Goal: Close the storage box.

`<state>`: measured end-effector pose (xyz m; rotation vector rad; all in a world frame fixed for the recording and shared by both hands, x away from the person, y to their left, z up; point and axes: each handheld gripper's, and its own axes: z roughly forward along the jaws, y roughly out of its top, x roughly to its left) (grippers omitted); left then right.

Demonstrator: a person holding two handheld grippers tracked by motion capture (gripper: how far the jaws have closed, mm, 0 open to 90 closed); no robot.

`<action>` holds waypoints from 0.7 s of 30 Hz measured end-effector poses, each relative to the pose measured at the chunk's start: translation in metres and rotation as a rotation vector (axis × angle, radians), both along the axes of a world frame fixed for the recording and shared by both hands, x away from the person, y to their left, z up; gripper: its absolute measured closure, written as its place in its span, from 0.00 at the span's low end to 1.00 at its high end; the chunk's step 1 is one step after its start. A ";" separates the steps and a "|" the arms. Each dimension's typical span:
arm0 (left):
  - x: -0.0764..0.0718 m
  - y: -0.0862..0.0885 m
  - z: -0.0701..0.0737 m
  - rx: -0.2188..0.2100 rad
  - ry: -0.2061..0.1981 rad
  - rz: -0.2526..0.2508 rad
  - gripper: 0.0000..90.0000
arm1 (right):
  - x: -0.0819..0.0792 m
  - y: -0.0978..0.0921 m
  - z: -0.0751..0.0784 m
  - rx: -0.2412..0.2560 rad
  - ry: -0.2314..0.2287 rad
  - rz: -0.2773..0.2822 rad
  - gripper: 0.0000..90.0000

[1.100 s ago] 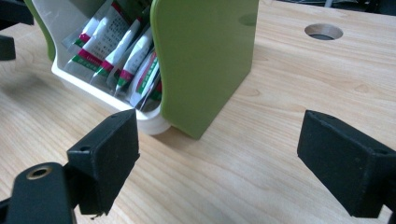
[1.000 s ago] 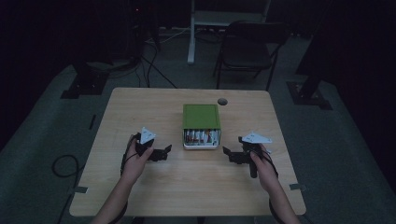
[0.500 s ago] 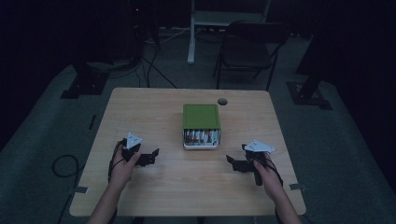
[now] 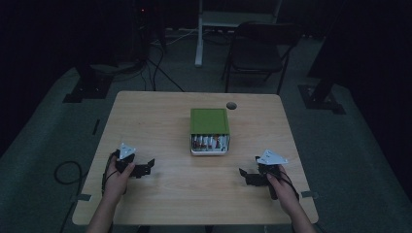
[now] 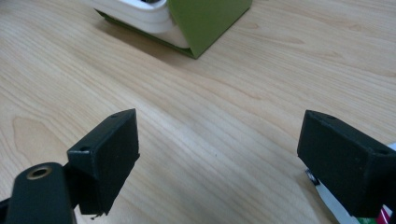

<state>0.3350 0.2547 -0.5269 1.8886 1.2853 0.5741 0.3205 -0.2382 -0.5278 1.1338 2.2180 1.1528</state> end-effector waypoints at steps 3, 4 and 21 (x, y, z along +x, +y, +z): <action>-0.002 0.005 0.000 -0.002 0.002 0.012 0.00 | -0.003 -0.002 -0.001 -0.008 0.000 -0.009 0.14; -0.003 0.008 0.000 0.001 0.005 0.016 0.00 | -0.004 -0.004 -0.001 -0.009 0.001 -0.012 0.14; -0.025 0.037 -0.006 0.006 0.032 0.087 0.00 | -0.017 -0.019 -0.011 -0.060 0.029 -0.029 0.14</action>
